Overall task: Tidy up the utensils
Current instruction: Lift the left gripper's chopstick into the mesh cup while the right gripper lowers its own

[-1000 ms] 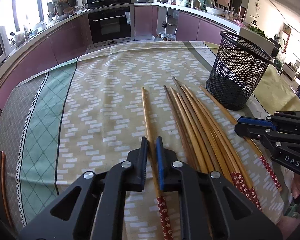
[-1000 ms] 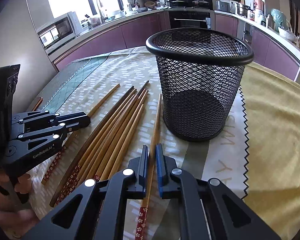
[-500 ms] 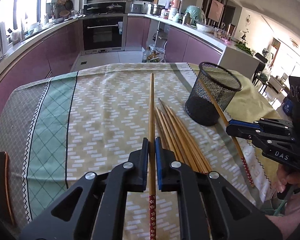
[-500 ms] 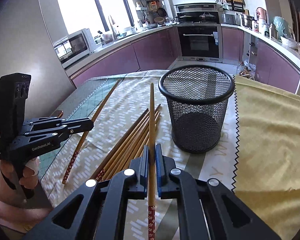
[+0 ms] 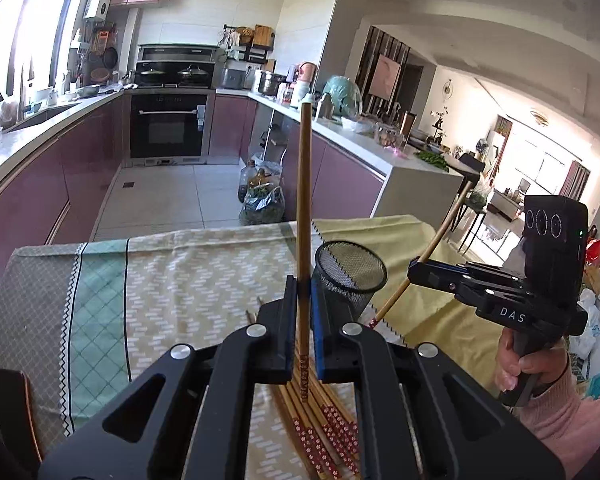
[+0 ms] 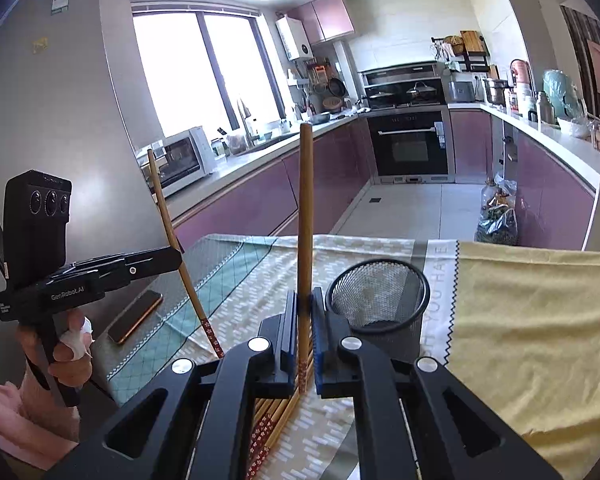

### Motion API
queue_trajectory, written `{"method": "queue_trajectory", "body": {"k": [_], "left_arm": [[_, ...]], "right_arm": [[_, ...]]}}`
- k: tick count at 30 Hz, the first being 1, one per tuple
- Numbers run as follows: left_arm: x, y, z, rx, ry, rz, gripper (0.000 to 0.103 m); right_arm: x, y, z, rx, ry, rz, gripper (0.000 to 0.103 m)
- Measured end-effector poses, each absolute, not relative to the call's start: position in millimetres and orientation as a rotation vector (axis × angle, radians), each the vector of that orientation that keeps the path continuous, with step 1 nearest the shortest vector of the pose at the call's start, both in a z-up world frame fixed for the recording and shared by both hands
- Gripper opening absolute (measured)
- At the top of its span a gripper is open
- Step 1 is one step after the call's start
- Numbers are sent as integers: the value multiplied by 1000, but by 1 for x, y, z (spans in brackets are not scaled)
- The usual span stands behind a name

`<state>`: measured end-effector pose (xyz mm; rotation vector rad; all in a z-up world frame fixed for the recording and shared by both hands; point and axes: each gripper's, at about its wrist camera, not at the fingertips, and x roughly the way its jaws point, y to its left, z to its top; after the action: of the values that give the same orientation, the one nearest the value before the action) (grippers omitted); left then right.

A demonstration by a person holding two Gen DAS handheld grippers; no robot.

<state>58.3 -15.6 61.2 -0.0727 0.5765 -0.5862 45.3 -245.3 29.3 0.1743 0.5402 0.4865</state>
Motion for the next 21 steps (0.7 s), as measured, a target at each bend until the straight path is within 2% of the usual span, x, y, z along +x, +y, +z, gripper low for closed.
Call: {"method": "queue_trajectory", "body": {"k": [8, 13, 21], "left_arm": [[82, -45, 109, -123, 486, -634, 7], [99, -72, 125, -125, 458, -641, 7], [131, -111, 87, -77, 562, -624, 7]], "right_arm": [[57, -259, 80, 132, 414, 472, 6], [70, -273, 93, 119, 371, 421, 6], [100, -280, 73, 103, 498, 407, 6]]}}
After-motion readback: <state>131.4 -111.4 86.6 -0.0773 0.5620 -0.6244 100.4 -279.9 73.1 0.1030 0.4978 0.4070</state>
